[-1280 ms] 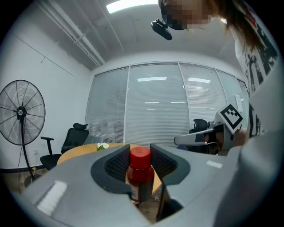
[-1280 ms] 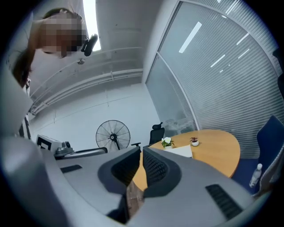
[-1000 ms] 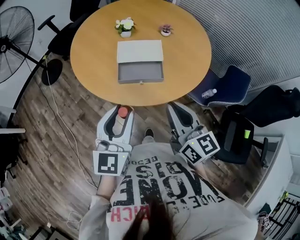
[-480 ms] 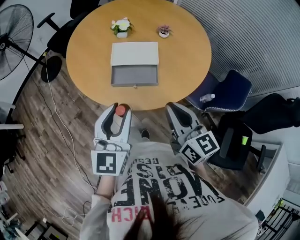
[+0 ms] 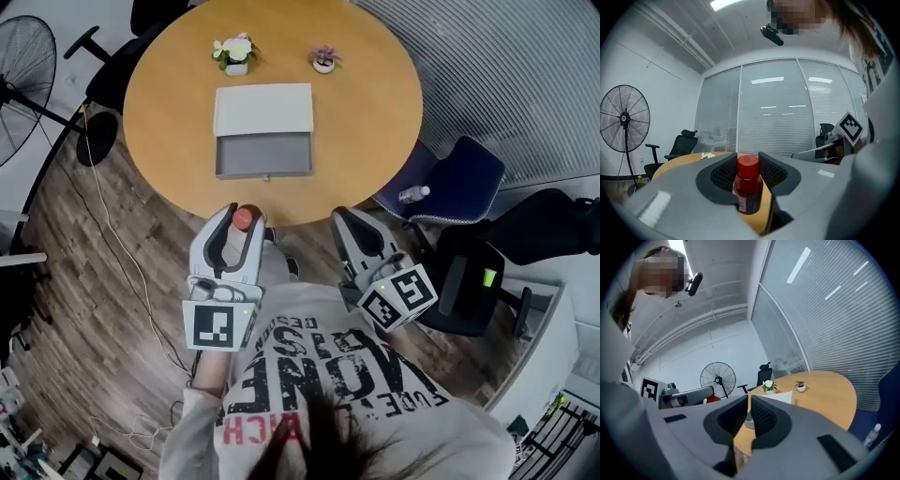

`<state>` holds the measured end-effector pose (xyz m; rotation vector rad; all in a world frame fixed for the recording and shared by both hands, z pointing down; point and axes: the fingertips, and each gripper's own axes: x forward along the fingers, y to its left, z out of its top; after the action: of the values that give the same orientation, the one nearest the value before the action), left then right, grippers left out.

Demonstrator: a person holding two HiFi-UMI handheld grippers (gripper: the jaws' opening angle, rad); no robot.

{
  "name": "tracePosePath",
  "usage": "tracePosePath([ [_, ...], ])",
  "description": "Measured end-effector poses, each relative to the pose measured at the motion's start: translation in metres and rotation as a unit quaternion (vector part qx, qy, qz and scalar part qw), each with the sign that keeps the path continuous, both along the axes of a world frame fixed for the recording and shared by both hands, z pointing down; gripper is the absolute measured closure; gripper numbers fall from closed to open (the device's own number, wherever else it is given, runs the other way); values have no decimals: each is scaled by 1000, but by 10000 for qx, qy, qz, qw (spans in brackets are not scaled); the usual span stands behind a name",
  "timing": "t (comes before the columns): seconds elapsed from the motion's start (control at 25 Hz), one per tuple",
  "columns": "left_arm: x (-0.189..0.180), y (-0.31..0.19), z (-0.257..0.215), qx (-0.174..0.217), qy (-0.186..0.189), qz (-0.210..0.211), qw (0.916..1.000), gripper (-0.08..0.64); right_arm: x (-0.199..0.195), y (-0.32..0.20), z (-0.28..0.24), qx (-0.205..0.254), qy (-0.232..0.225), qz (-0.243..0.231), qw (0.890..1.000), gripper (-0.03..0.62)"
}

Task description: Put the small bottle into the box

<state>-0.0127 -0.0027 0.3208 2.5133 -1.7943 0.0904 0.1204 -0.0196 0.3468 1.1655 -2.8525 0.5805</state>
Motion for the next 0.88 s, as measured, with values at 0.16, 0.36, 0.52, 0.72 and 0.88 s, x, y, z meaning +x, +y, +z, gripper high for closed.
tracePosePath([
  [0.16, -10, -21, 2, -32, 14, 5, 10000, 411, -5, -20, 2, -47, 19, 68, 10000, 568],
  [0.36, -26, -57, -2, -64, 15, 87, 9999, 411, -21, -54, -7, -16, -14, 162, 9999, 568],
  [0.52, -36, -82, -5, -51, 9, 248, 9997, 411, -32, -78, -14, 29, -69, 318, 9995, 568],
  [0.72, -49, -109, -3, -84, 64, 442, 9990, 411, -42, -100, -11, -25, -7, 552, 9985, 568],
  [0.88, -58, -126, 5, -179, 95, 618, 9979, 411, -53, -114, -5, -105, 24, 708, 9974, 568],
])
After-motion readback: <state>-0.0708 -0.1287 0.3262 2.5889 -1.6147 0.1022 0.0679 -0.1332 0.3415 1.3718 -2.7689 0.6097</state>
